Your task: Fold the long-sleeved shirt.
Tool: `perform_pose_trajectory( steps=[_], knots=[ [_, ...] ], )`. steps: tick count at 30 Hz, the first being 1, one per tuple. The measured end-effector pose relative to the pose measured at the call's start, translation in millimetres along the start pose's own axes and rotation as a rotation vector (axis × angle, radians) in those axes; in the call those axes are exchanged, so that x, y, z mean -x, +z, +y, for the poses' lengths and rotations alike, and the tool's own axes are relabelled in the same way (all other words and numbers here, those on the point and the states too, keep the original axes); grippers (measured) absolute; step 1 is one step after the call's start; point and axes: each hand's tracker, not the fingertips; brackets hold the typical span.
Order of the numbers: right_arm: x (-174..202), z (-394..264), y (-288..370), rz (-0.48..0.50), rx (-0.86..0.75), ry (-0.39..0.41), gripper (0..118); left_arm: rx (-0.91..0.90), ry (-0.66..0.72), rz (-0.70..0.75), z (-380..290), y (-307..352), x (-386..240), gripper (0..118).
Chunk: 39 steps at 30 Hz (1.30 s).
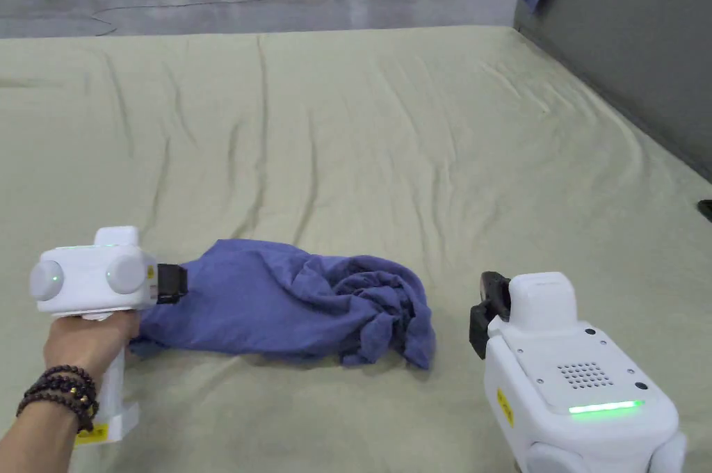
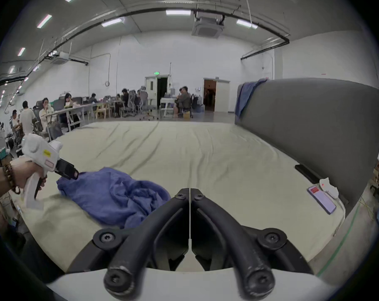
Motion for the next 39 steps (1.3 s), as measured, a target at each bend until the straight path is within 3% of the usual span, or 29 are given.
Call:
perform_pose_trajectory(
  steps=[2,4,6,7,8,9,10,11,14,17,20,24,28,35,39],
  knots=[
    [-2.8,-3.6,-4.5,0.004,0.030,-0.004,0,0.026,-0.014,0.077,-1.1,-18.8,3.0,106],
    [-4.6,-7.4,-14.5,0.027,0.072,-0.016,0,0.088,0.031,0.014,-11.8,-26.0,4.5,102],
    [-3.4,-11.0,-28.8,0.052,0.148,-0.035,0,0.070,0.156,-0.111,-14.2,-19.8,8.8,72],
    [-1.9,-12.2,-34.5,0.059,0.180,-0.041,8,0.028,0.143,-0.064,-18.2,-11.0,7.9,50],
    [0.7,-13.0,-42.5,0.079,0.231,-0.050,28,-0.001,0.098,-0.072,-17.9,-3.2,6.0,12],
    [3.1,-14.9,-52.6,0.109,0.284,-0.060,66,-0.025,0.057,-0.155,-17.4,3.4,5.1,11],
    [5.2,-17.5,-62.8,0.135,0.328,-0.063,88,-0.033,0.039,-0.156,-17.4,8.5,2.6,11],
    [7.4,-20.8,-72.3,0.156,0.358,-0.059,90,-0.017,0.009,-0.132,-18.6,12.1,-0.1,11],
    [21.8,-27.8,-95.5,0.122,0.432,0.032,79,-0.035,0.013,-0.120,-19.1,22.5,3.6,11],
    [31.9,-38.1,-123.4,0.088,0.508,0.138,38,-0.044,0.047,-0.151,-18.1,26.6,11.1,11],
    [33.1,-43.2,-141.0,0.102,0.499,0.142,4,-0.053,0.030,-0.171,-17.8,26.3,16.5,11],
    [23.0,-19.0,-130.8,0.163,0.428,0.093,2,-0.082,0.075,-0.187,-16.0,38.3,26.2,11],
    [5.0,52.6,-113.4,0.157,0.280,0.072,2,-0.233,0.116,-0.269,9.3,79.3,41.2,11],
    [-29.6,237.9,-120.7,0.103,0.035,0.058,2,-0.443,0.123,-0.253,120.0,176.2,74.5,11],
    [-40.4,355.7,-120.8,0.052,-0.101,0.116,2,-0.578,0.142,-0.221,196.7,232.0,94.9,11]
  ],
)
